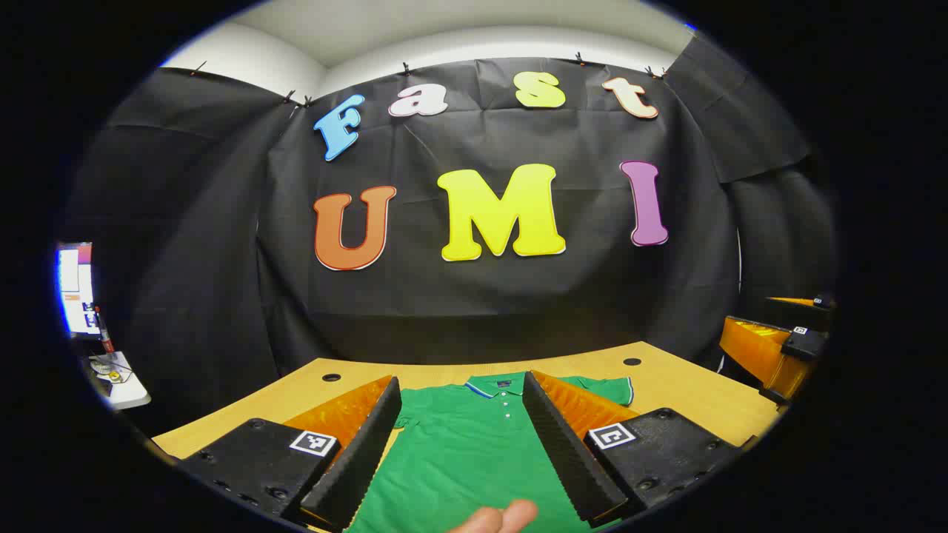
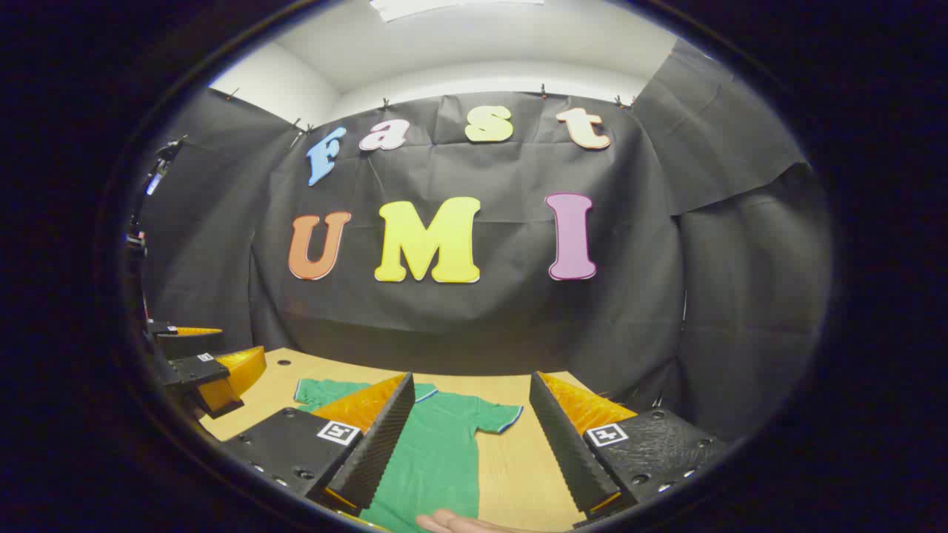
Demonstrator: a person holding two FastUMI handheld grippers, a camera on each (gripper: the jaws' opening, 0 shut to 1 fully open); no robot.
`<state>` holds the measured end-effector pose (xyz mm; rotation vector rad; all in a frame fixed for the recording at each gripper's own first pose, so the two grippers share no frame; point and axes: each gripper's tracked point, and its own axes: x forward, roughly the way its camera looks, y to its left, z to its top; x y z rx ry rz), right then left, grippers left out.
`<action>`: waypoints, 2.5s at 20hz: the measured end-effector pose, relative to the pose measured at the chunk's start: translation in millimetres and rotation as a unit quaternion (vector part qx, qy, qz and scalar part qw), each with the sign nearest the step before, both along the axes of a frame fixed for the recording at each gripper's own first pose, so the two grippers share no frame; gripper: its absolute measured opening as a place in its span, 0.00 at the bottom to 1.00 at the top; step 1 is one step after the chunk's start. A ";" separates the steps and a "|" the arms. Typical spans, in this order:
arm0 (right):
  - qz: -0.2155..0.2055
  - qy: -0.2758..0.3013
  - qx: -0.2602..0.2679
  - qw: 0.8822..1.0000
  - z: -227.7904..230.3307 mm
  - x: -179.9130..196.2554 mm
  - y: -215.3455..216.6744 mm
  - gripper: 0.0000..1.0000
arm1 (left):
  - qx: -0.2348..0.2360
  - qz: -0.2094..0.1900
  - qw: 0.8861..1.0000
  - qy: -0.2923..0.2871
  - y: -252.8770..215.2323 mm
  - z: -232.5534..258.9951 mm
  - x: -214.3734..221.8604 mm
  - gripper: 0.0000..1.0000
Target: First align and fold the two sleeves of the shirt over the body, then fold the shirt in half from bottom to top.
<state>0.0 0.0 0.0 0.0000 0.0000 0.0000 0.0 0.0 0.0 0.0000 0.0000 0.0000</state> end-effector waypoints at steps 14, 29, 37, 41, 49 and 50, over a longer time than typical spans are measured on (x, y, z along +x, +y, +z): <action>-0.011 0.003 -0.036 0.999 -17.4 -2.1 -16.8 0.94 | -0.006 0.024 0.999 0.024 8.4 -12.8 6.1 1.00; -0.069 0.133 -0.022 0.989 -100.3 169.7 -28.1 0.95 | 0.015 0.049 0.998 0.026 22.6 -18.0 13.6 1.00; -0.144 0.226 -0.074 0.961 -203.6 263.4 -79.4 0.95 | -0.004 0.071 0.996 0.047 45.2 -32.7 28.6 1.00; -0.143 0.250 -0.053 0.956 -225.0 286.0 -81.0 0.94 | -0.009 0.076 0.995 0.059 52.0 -40.8 34.8 1.00; -0.145 0.310 0.083 0.936 -258.9 289.9 -72.3 0.87 | -0.014 0.078 0.994 0.069 54.1 -47.4 38.4 1.00; -0.160 0.308 0.079 0.935 -261.9 293.2 -85.5 0.85 | -0.015 0.077 0.994 0.070 53.5 -48.1 38.8 1.00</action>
